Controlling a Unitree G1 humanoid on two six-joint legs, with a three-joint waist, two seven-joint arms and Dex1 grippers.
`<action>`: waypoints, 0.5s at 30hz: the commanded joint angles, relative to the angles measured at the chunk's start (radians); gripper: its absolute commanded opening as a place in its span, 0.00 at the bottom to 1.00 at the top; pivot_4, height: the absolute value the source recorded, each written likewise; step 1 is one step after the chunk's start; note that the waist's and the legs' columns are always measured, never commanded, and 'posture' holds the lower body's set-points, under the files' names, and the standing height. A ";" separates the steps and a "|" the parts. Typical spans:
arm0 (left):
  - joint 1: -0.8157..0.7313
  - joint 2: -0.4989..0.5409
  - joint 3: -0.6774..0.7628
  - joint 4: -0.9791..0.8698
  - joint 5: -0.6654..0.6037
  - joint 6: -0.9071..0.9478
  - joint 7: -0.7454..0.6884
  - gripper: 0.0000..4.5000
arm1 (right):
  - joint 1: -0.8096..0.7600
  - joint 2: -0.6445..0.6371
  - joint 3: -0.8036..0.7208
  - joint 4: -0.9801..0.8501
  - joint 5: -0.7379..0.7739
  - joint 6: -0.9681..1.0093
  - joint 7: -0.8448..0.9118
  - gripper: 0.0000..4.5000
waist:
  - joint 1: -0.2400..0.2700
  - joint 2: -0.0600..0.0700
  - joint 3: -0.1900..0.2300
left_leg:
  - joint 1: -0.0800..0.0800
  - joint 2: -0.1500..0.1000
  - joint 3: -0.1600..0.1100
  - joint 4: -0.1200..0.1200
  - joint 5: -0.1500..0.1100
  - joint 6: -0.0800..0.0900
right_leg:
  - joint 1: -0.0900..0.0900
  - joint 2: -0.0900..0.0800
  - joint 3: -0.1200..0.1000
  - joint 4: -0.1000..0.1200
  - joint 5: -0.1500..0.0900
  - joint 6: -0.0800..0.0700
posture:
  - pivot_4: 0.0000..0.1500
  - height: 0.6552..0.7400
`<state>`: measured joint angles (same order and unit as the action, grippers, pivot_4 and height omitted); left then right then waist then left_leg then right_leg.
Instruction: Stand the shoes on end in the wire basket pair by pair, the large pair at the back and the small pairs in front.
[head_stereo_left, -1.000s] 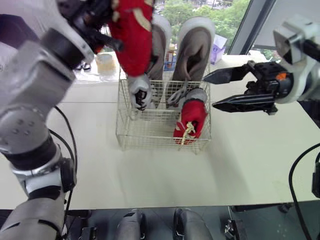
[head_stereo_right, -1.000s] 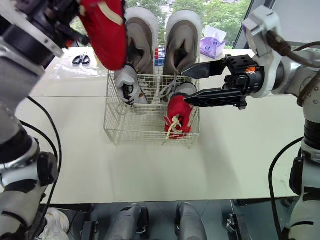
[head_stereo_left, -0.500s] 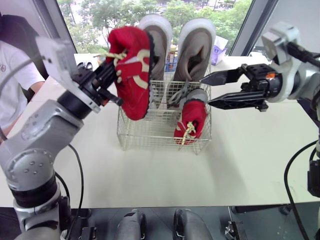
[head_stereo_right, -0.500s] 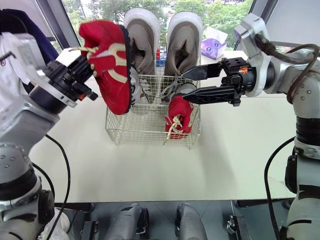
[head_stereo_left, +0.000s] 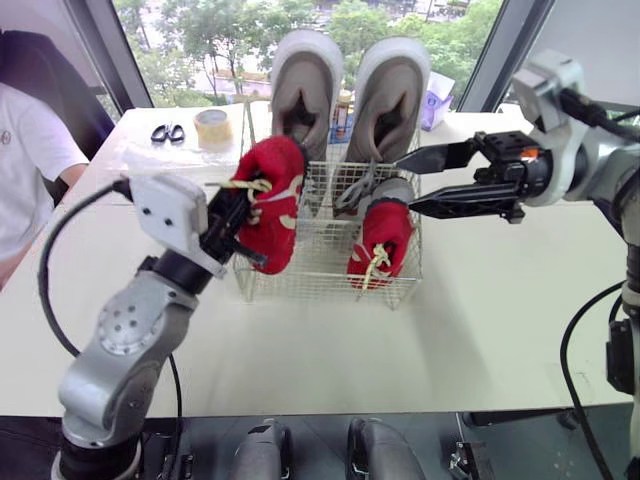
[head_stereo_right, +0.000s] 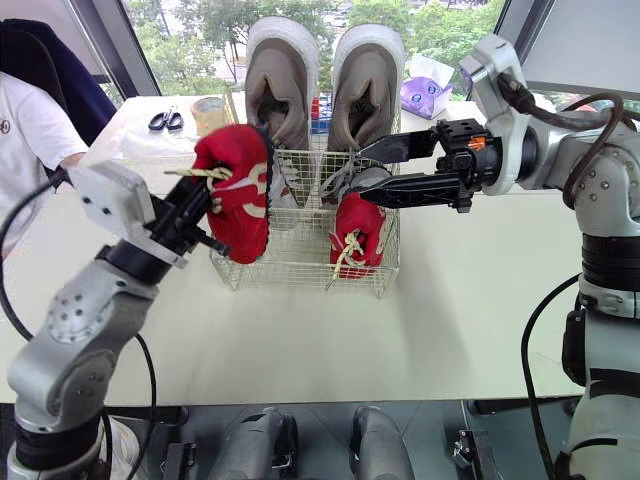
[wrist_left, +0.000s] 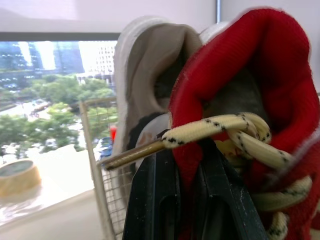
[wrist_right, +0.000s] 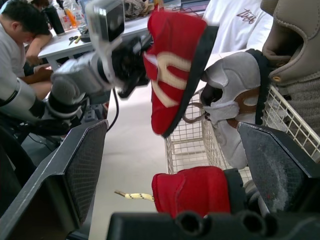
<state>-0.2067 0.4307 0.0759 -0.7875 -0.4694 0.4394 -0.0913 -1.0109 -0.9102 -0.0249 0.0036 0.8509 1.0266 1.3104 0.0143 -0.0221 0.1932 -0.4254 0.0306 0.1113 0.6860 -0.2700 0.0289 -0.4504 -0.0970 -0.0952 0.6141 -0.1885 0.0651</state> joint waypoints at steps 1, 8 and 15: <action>0.056 -0.030 -0.055 0.046 0.102 -0.085 -0.018 0.01 | 0.016 -0.007 -0.066 -0.053 0.049 0.037 -0.028 1.00 | 0.001 0.000 -0.001 | 0.000 0.000 0.000 0.000 0.000 0.000 | 0.001 0.000 0.000 0.000 0.000 0.000 | 1.00 1.00; 0.047 -0.115 -0.082 0.150 0.287 -0.221 0.030 0.01 | 0.073 -0.006 -0.133 -0.119 0.122 0.114 -0.112 1.00 | 0.004 0.004 -0.003 | 0.001 0.000 -0.001 0.000 -0.001 0.002 | 0.002 -0.001 -0.001 -0.001 0.000 0.000 | 1.00 1.00; -0.080 -0.151 -0.038 0.075 0.268 -0.111 0.044 0.01 | 0.099 -0.004 -0.145 -0.139 0.144 0.124 -0.150 1.00 | 0.001 0.004 -0.003 | 0.001 0.000 -0.001 0.001 -0.001 0.002 | 0.002 -0.001 -0.001 0.000 0.000 0.000 | 1.00 1.00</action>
<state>-0.2437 0.2785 0.0171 -0.6474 -0.2004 0.3032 -0.0571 -0.9060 -0.9109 -0.1340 -0.1127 0.9686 1.1517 1.1658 0.0157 -0.0183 0.1899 -0.4247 0.0305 0.1098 0.6866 -0.2712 0.0311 -0.4485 -0.0977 -0.0963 0.6138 -0.1885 0.0651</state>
